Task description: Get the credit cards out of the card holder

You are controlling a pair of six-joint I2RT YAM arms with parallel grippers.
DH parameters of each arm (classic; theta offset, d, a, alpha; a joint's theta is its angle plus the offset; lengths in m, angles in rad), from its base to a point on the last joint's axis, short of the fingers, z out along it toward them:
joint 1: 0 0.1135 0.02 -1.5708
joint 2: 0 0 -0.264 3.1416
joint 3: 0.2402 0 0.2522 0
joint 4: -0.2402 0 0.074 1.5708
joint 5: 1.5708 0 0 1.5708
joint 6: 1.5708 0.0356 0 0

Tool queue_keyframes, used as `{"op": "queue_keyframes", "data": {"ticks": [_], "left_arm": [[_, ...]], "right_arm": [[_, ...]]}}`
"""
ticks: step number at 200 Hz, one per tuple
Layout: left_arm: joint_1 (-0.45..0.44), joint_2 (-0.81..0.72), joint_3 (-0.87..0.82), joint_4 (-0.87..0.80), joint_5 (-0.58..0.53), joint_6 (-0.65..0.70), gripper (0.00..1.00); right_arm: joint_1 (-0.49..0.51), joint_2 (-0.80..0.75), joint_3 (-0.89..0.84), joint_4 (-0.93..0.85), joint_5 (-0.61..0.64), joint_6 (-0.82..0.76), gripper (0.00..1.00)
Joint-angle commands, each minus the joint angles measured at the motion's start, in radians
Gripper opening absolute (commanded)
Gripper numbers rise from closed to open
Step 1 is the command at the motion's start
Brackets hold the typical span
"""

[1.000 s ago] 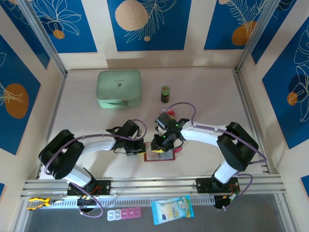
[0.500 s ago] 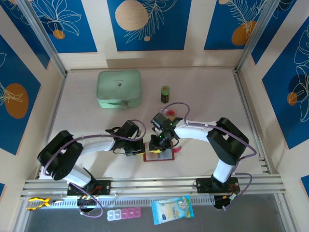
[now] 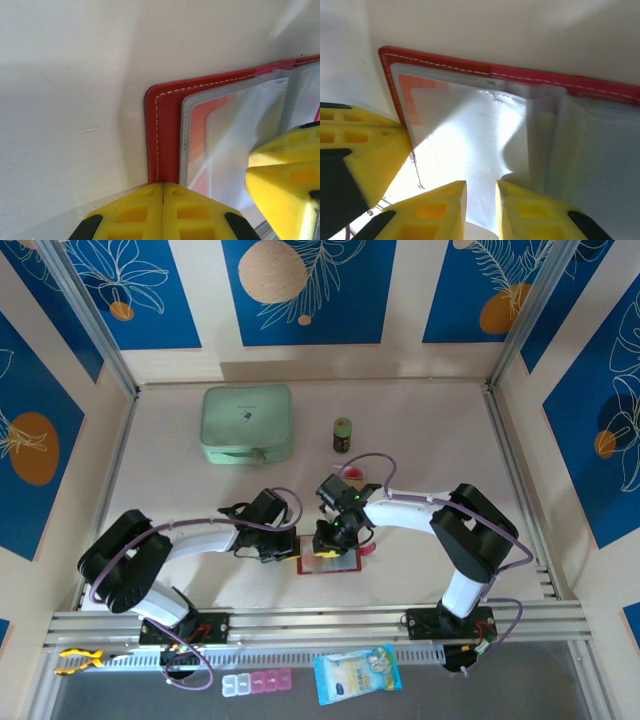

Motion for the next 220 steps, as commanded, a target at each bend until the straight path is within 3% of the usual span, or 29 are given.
{"op": "queue_keyframes", "data": {"ticks": [1,105,220], "left_arm": [[0.007,-0.005,-0.008,-0.086,-0.035,0.026,0.0],[0.008,-0.082,0.029,-0.131,-0.064,0.025,0.0],[-0.044,-0.008,0.059,0.054,0.026,-0.077,0.25]], "right_arm": [[-0.02,-0.029,-0.041,0.011,-0.024,-0.009,0.23],[-0.117,-0.078,-0.179,0.225,-0.191,0.005,0.22],[-0.173,-0.038,-0.247,0.323,-0.278,0.009,0.2]]}}
